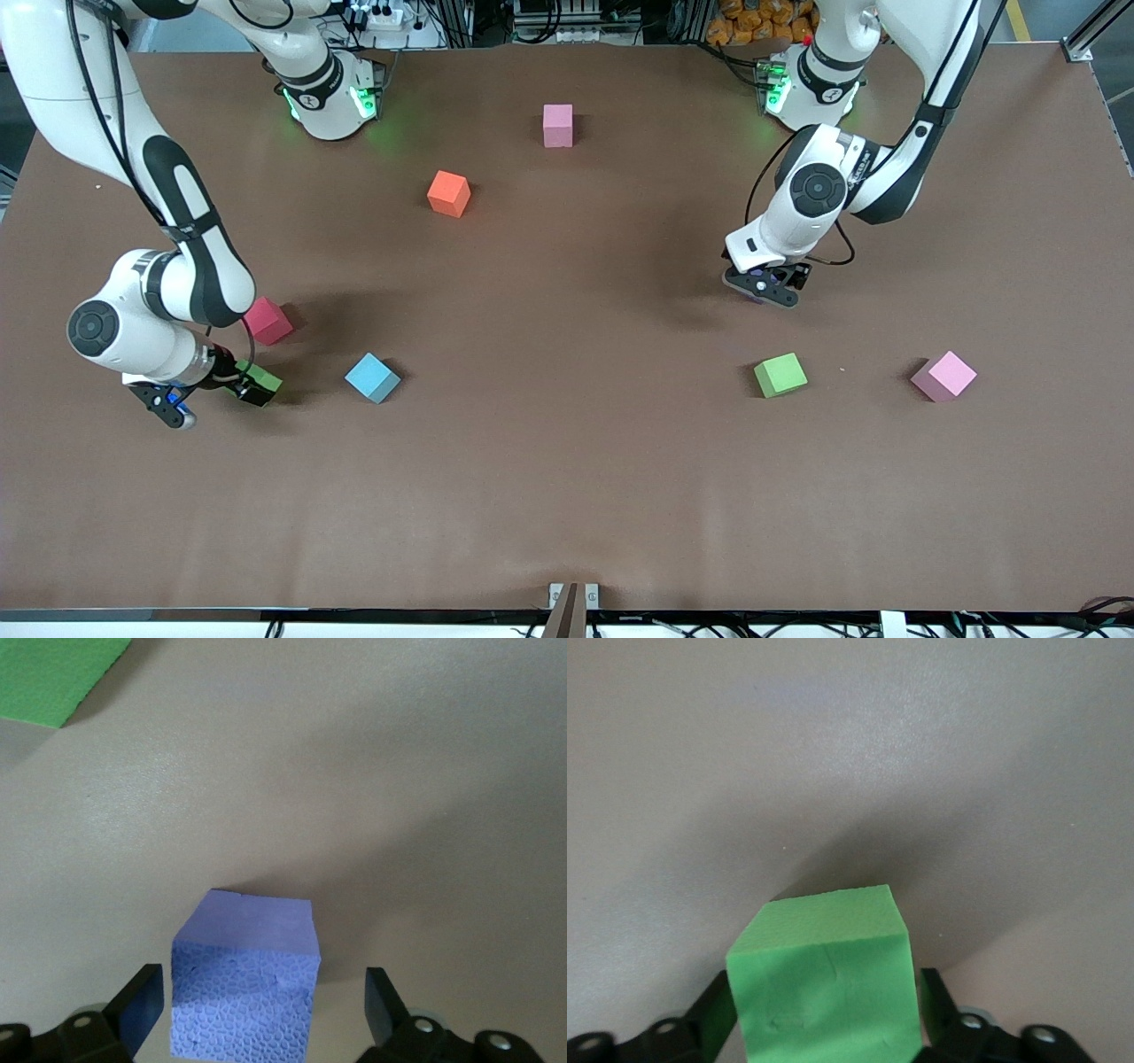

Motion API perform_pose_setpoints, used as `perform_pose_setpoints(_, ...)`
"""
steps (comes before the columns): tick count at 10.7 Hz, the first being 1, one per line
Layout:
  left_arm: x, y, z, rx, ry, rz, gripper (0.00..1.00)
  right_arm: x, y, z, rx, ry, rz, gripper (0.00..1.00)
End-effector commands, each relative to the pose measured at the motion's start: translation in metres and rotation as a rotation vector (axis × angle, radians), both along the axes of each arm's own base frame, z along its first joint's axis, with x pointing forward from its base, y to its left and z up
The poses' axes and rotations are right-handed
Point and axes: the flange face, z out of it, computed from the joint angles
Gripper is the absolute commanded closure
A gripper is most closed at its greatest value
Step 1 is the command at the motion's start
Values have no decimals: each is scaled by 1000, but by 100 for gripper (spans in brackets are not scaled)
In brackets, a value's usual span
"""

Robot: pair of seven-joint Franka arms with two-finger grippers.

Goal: Arrange blocks into number 1
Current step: 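Grasp the purple cube with the left gripper while the right gripper grasps green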

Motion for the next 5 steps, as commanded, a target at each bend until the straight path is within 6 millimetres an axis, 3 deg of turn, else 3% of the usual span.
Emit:
perform_pose_setpoints(1, -2, 3, -8, 3, -11, -27, 11, 0, -2, -2, -1, -5, -3, 100)
perform_pose_setpoints(3, -2, 4, -10, 4, -8, -15, 72, 1, 1, 1, 1, -2, 4, 99)
perform_pose_setpoints(4, -2, 2, -9, 4, -9, -5, 96, 1, 2, 5, 2, -5, 5, 98)
perform_pose_setpoints(5, -4, -4, -8, 3, -12, 48, 100, 2, 7, 6, 2, -1, 26, 95)
